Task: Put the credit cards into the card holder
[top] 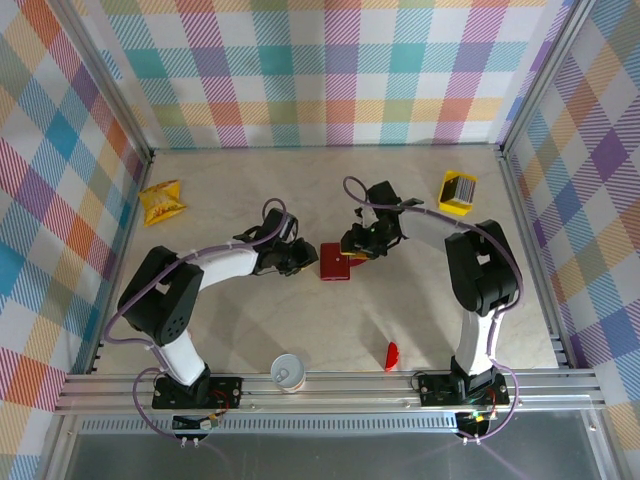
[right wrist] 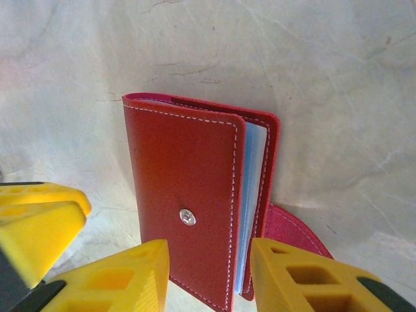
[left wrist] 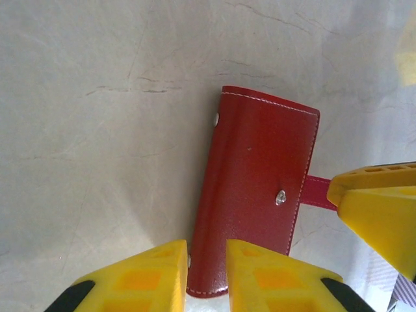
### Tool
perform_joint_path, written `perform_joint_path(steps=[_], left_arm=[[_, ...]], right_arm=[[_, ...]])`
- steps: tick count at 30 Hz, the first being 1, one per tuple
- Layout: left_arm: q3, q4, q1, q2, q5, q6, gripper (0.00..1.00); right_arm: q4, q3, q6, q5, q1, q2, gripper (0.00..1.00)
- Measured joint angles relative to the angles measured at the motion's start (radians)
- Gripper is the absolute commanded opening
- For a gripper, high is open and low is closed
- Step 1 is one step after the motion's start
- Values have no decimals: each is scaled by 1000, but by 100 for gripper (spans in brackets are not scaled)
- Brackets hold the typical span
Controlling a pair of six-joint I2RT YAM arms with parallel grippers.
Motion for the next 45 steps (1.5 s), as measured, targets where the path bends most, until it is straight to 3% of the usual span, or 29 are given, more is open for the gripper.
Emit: perform_joint_path(steps=[14,37,45], left_arm=[[26,19,-12,85,7,19,13],[31,22,-15,118,7,19,11],[31,22,-15,121,10,23,11]], right_arm=[[-4,8,-3,-8,5,48,36],[0,8,-26,-59,27,60,22],[-2,17,-27,-57,60,36,29]])
